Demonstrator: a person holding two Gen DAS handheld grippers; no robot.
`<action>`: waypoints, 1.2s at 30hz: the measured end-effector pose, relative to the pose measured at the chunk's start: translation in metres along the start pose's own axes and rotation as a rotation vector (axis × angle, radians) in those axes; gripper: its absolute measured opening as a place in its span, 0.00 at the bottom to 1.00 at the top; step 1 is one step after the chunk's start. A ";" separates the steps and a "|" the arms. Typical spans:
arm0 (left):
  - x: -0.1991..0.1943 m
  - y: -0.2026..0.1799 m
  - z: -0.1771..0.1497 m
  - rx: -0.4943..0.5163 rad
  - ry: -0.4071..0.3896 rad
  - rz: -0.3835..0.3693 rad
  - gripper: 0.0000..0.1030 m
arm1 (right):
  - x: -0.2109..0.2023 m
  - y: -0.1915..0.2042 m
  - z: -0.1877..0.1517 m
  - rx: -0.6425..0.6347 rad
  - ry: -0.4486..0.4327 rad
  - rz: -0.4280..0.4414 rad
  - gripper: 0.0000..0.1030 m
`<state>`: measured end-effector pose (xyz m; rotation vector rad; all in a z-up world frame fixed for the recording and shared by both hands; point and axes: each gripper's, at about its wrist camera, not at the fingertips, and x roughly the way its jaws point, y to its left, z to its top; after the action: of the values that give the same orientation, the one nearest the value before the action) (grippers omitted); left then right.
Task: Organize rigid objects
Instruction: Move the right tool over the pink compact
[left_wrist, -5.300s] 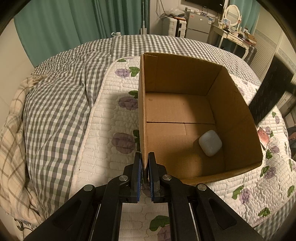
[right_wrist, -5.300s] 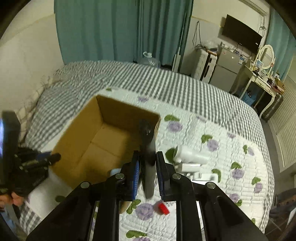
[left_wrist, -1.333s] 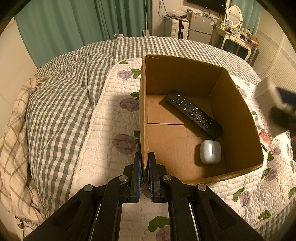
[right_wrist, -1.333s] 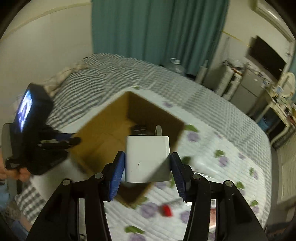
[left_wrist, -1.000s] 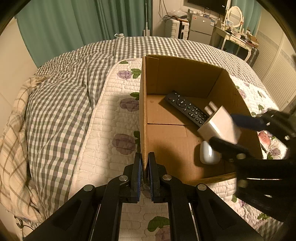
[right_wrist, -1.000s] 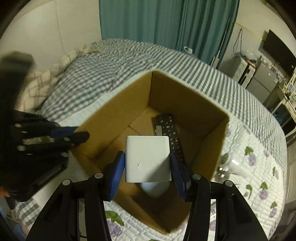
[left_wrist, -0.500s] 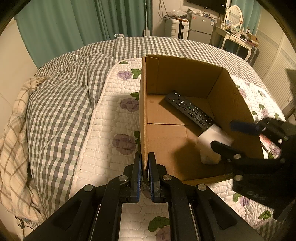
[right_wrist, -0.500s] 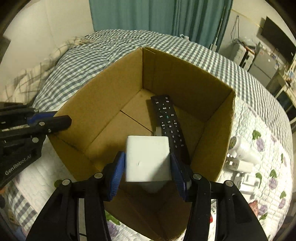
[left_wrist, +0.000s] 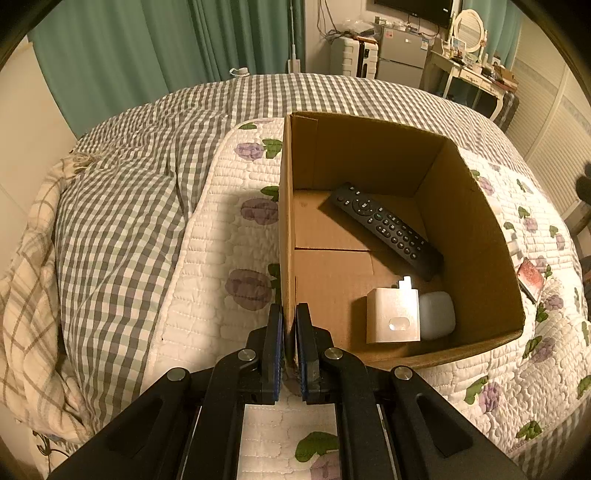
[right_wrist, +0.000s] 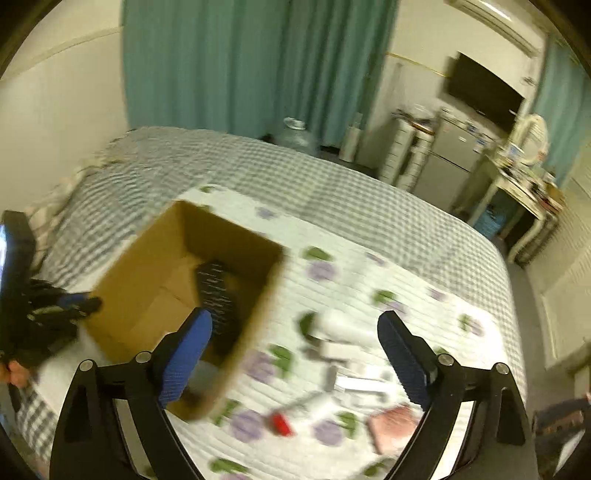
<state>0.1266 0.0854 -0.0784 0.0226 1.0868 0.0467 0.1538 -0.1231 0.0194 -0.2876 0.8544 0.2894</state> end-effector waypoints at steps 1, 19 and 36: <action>0.000 0.000 -0.001 0.000 0.000 0.001 0.06 | -0.001 -0.012 -0.005 0.014 0.012 -0.017 0.91; 0.000 -0.001 -0.002 -0.008 0.006 0.012 0.07 | 0.110 -0.150 -0.146 0.228 0.420 -0.086 0.95; 0.001 0.000 -0.001 -0.009 0.008 0.014 0.07 | 0.152 -0.153 -0.171 0.214 0.530 -0.049 0.88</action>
<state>0.1259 0.0857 -0.0795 0.0220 1.0945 0.0645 0.1851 -0.3052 -0.1838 -0.1852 1.3881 0.0706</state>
